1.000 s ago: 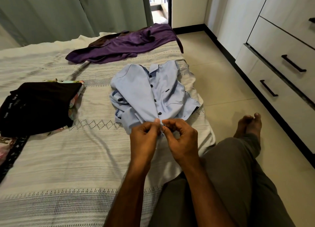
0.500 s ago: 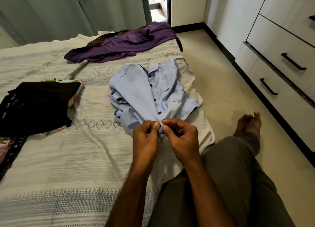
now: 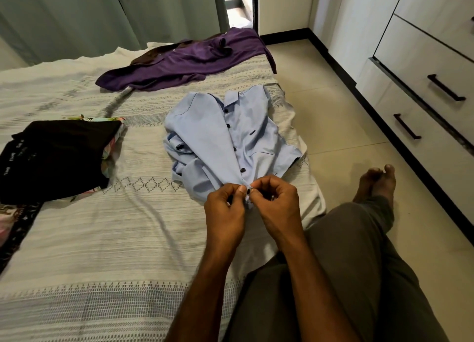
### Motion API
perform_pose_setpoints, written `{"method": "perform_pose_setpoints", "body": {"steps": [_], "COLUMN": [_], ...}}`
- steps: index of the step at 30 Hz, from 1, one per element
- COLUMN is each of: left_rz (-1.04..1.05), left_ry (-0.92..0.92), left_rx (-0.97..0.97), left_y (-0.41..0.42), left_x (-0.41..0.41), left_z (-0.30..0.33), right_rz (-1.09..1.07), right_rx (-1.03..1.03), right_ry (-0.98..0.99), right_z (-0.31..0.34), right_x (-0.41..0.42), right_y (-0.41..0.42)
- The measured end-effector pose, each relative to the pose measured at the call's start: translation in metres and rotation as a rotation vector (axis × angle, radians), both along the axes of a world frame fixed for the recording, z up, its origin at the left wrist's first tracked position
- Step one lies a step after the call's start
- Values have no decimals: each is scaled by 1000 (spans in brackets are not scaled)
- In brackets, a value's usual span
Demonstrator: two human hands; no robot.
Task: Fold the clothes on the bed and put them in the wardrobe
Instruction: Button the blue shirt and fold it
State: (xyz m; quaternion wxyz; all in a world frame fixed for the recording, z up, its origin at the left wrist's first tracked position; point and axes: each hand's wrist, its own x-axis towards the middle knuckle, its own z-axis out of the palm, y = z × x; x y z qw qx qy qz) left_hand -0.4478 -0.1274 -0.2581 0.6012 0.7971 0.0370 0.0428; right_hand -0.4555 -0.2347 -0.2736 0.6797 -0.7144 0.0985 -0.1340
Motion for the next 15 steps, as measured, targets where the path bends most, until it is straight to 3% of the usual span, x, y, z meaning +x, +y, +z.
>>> {"method": "perform_pose_setpoints", "body": {"steps": [4,9,15], "left_rz": [-43,40,82], "left_ry": [-62,-142,-256], "left_rx": [16,13,147], "left_y": [-1,1,2], "left_x": [-1,4,7], "left_z": [-2,-12,-7], "right_rz": [35,-11,36], "right_rx": [228,39,77], "right_ry": [54,-109,-87], "right_z": [1,6,7], "right_x": [0,-1,-3], "right_y": [-5,7,8]}}
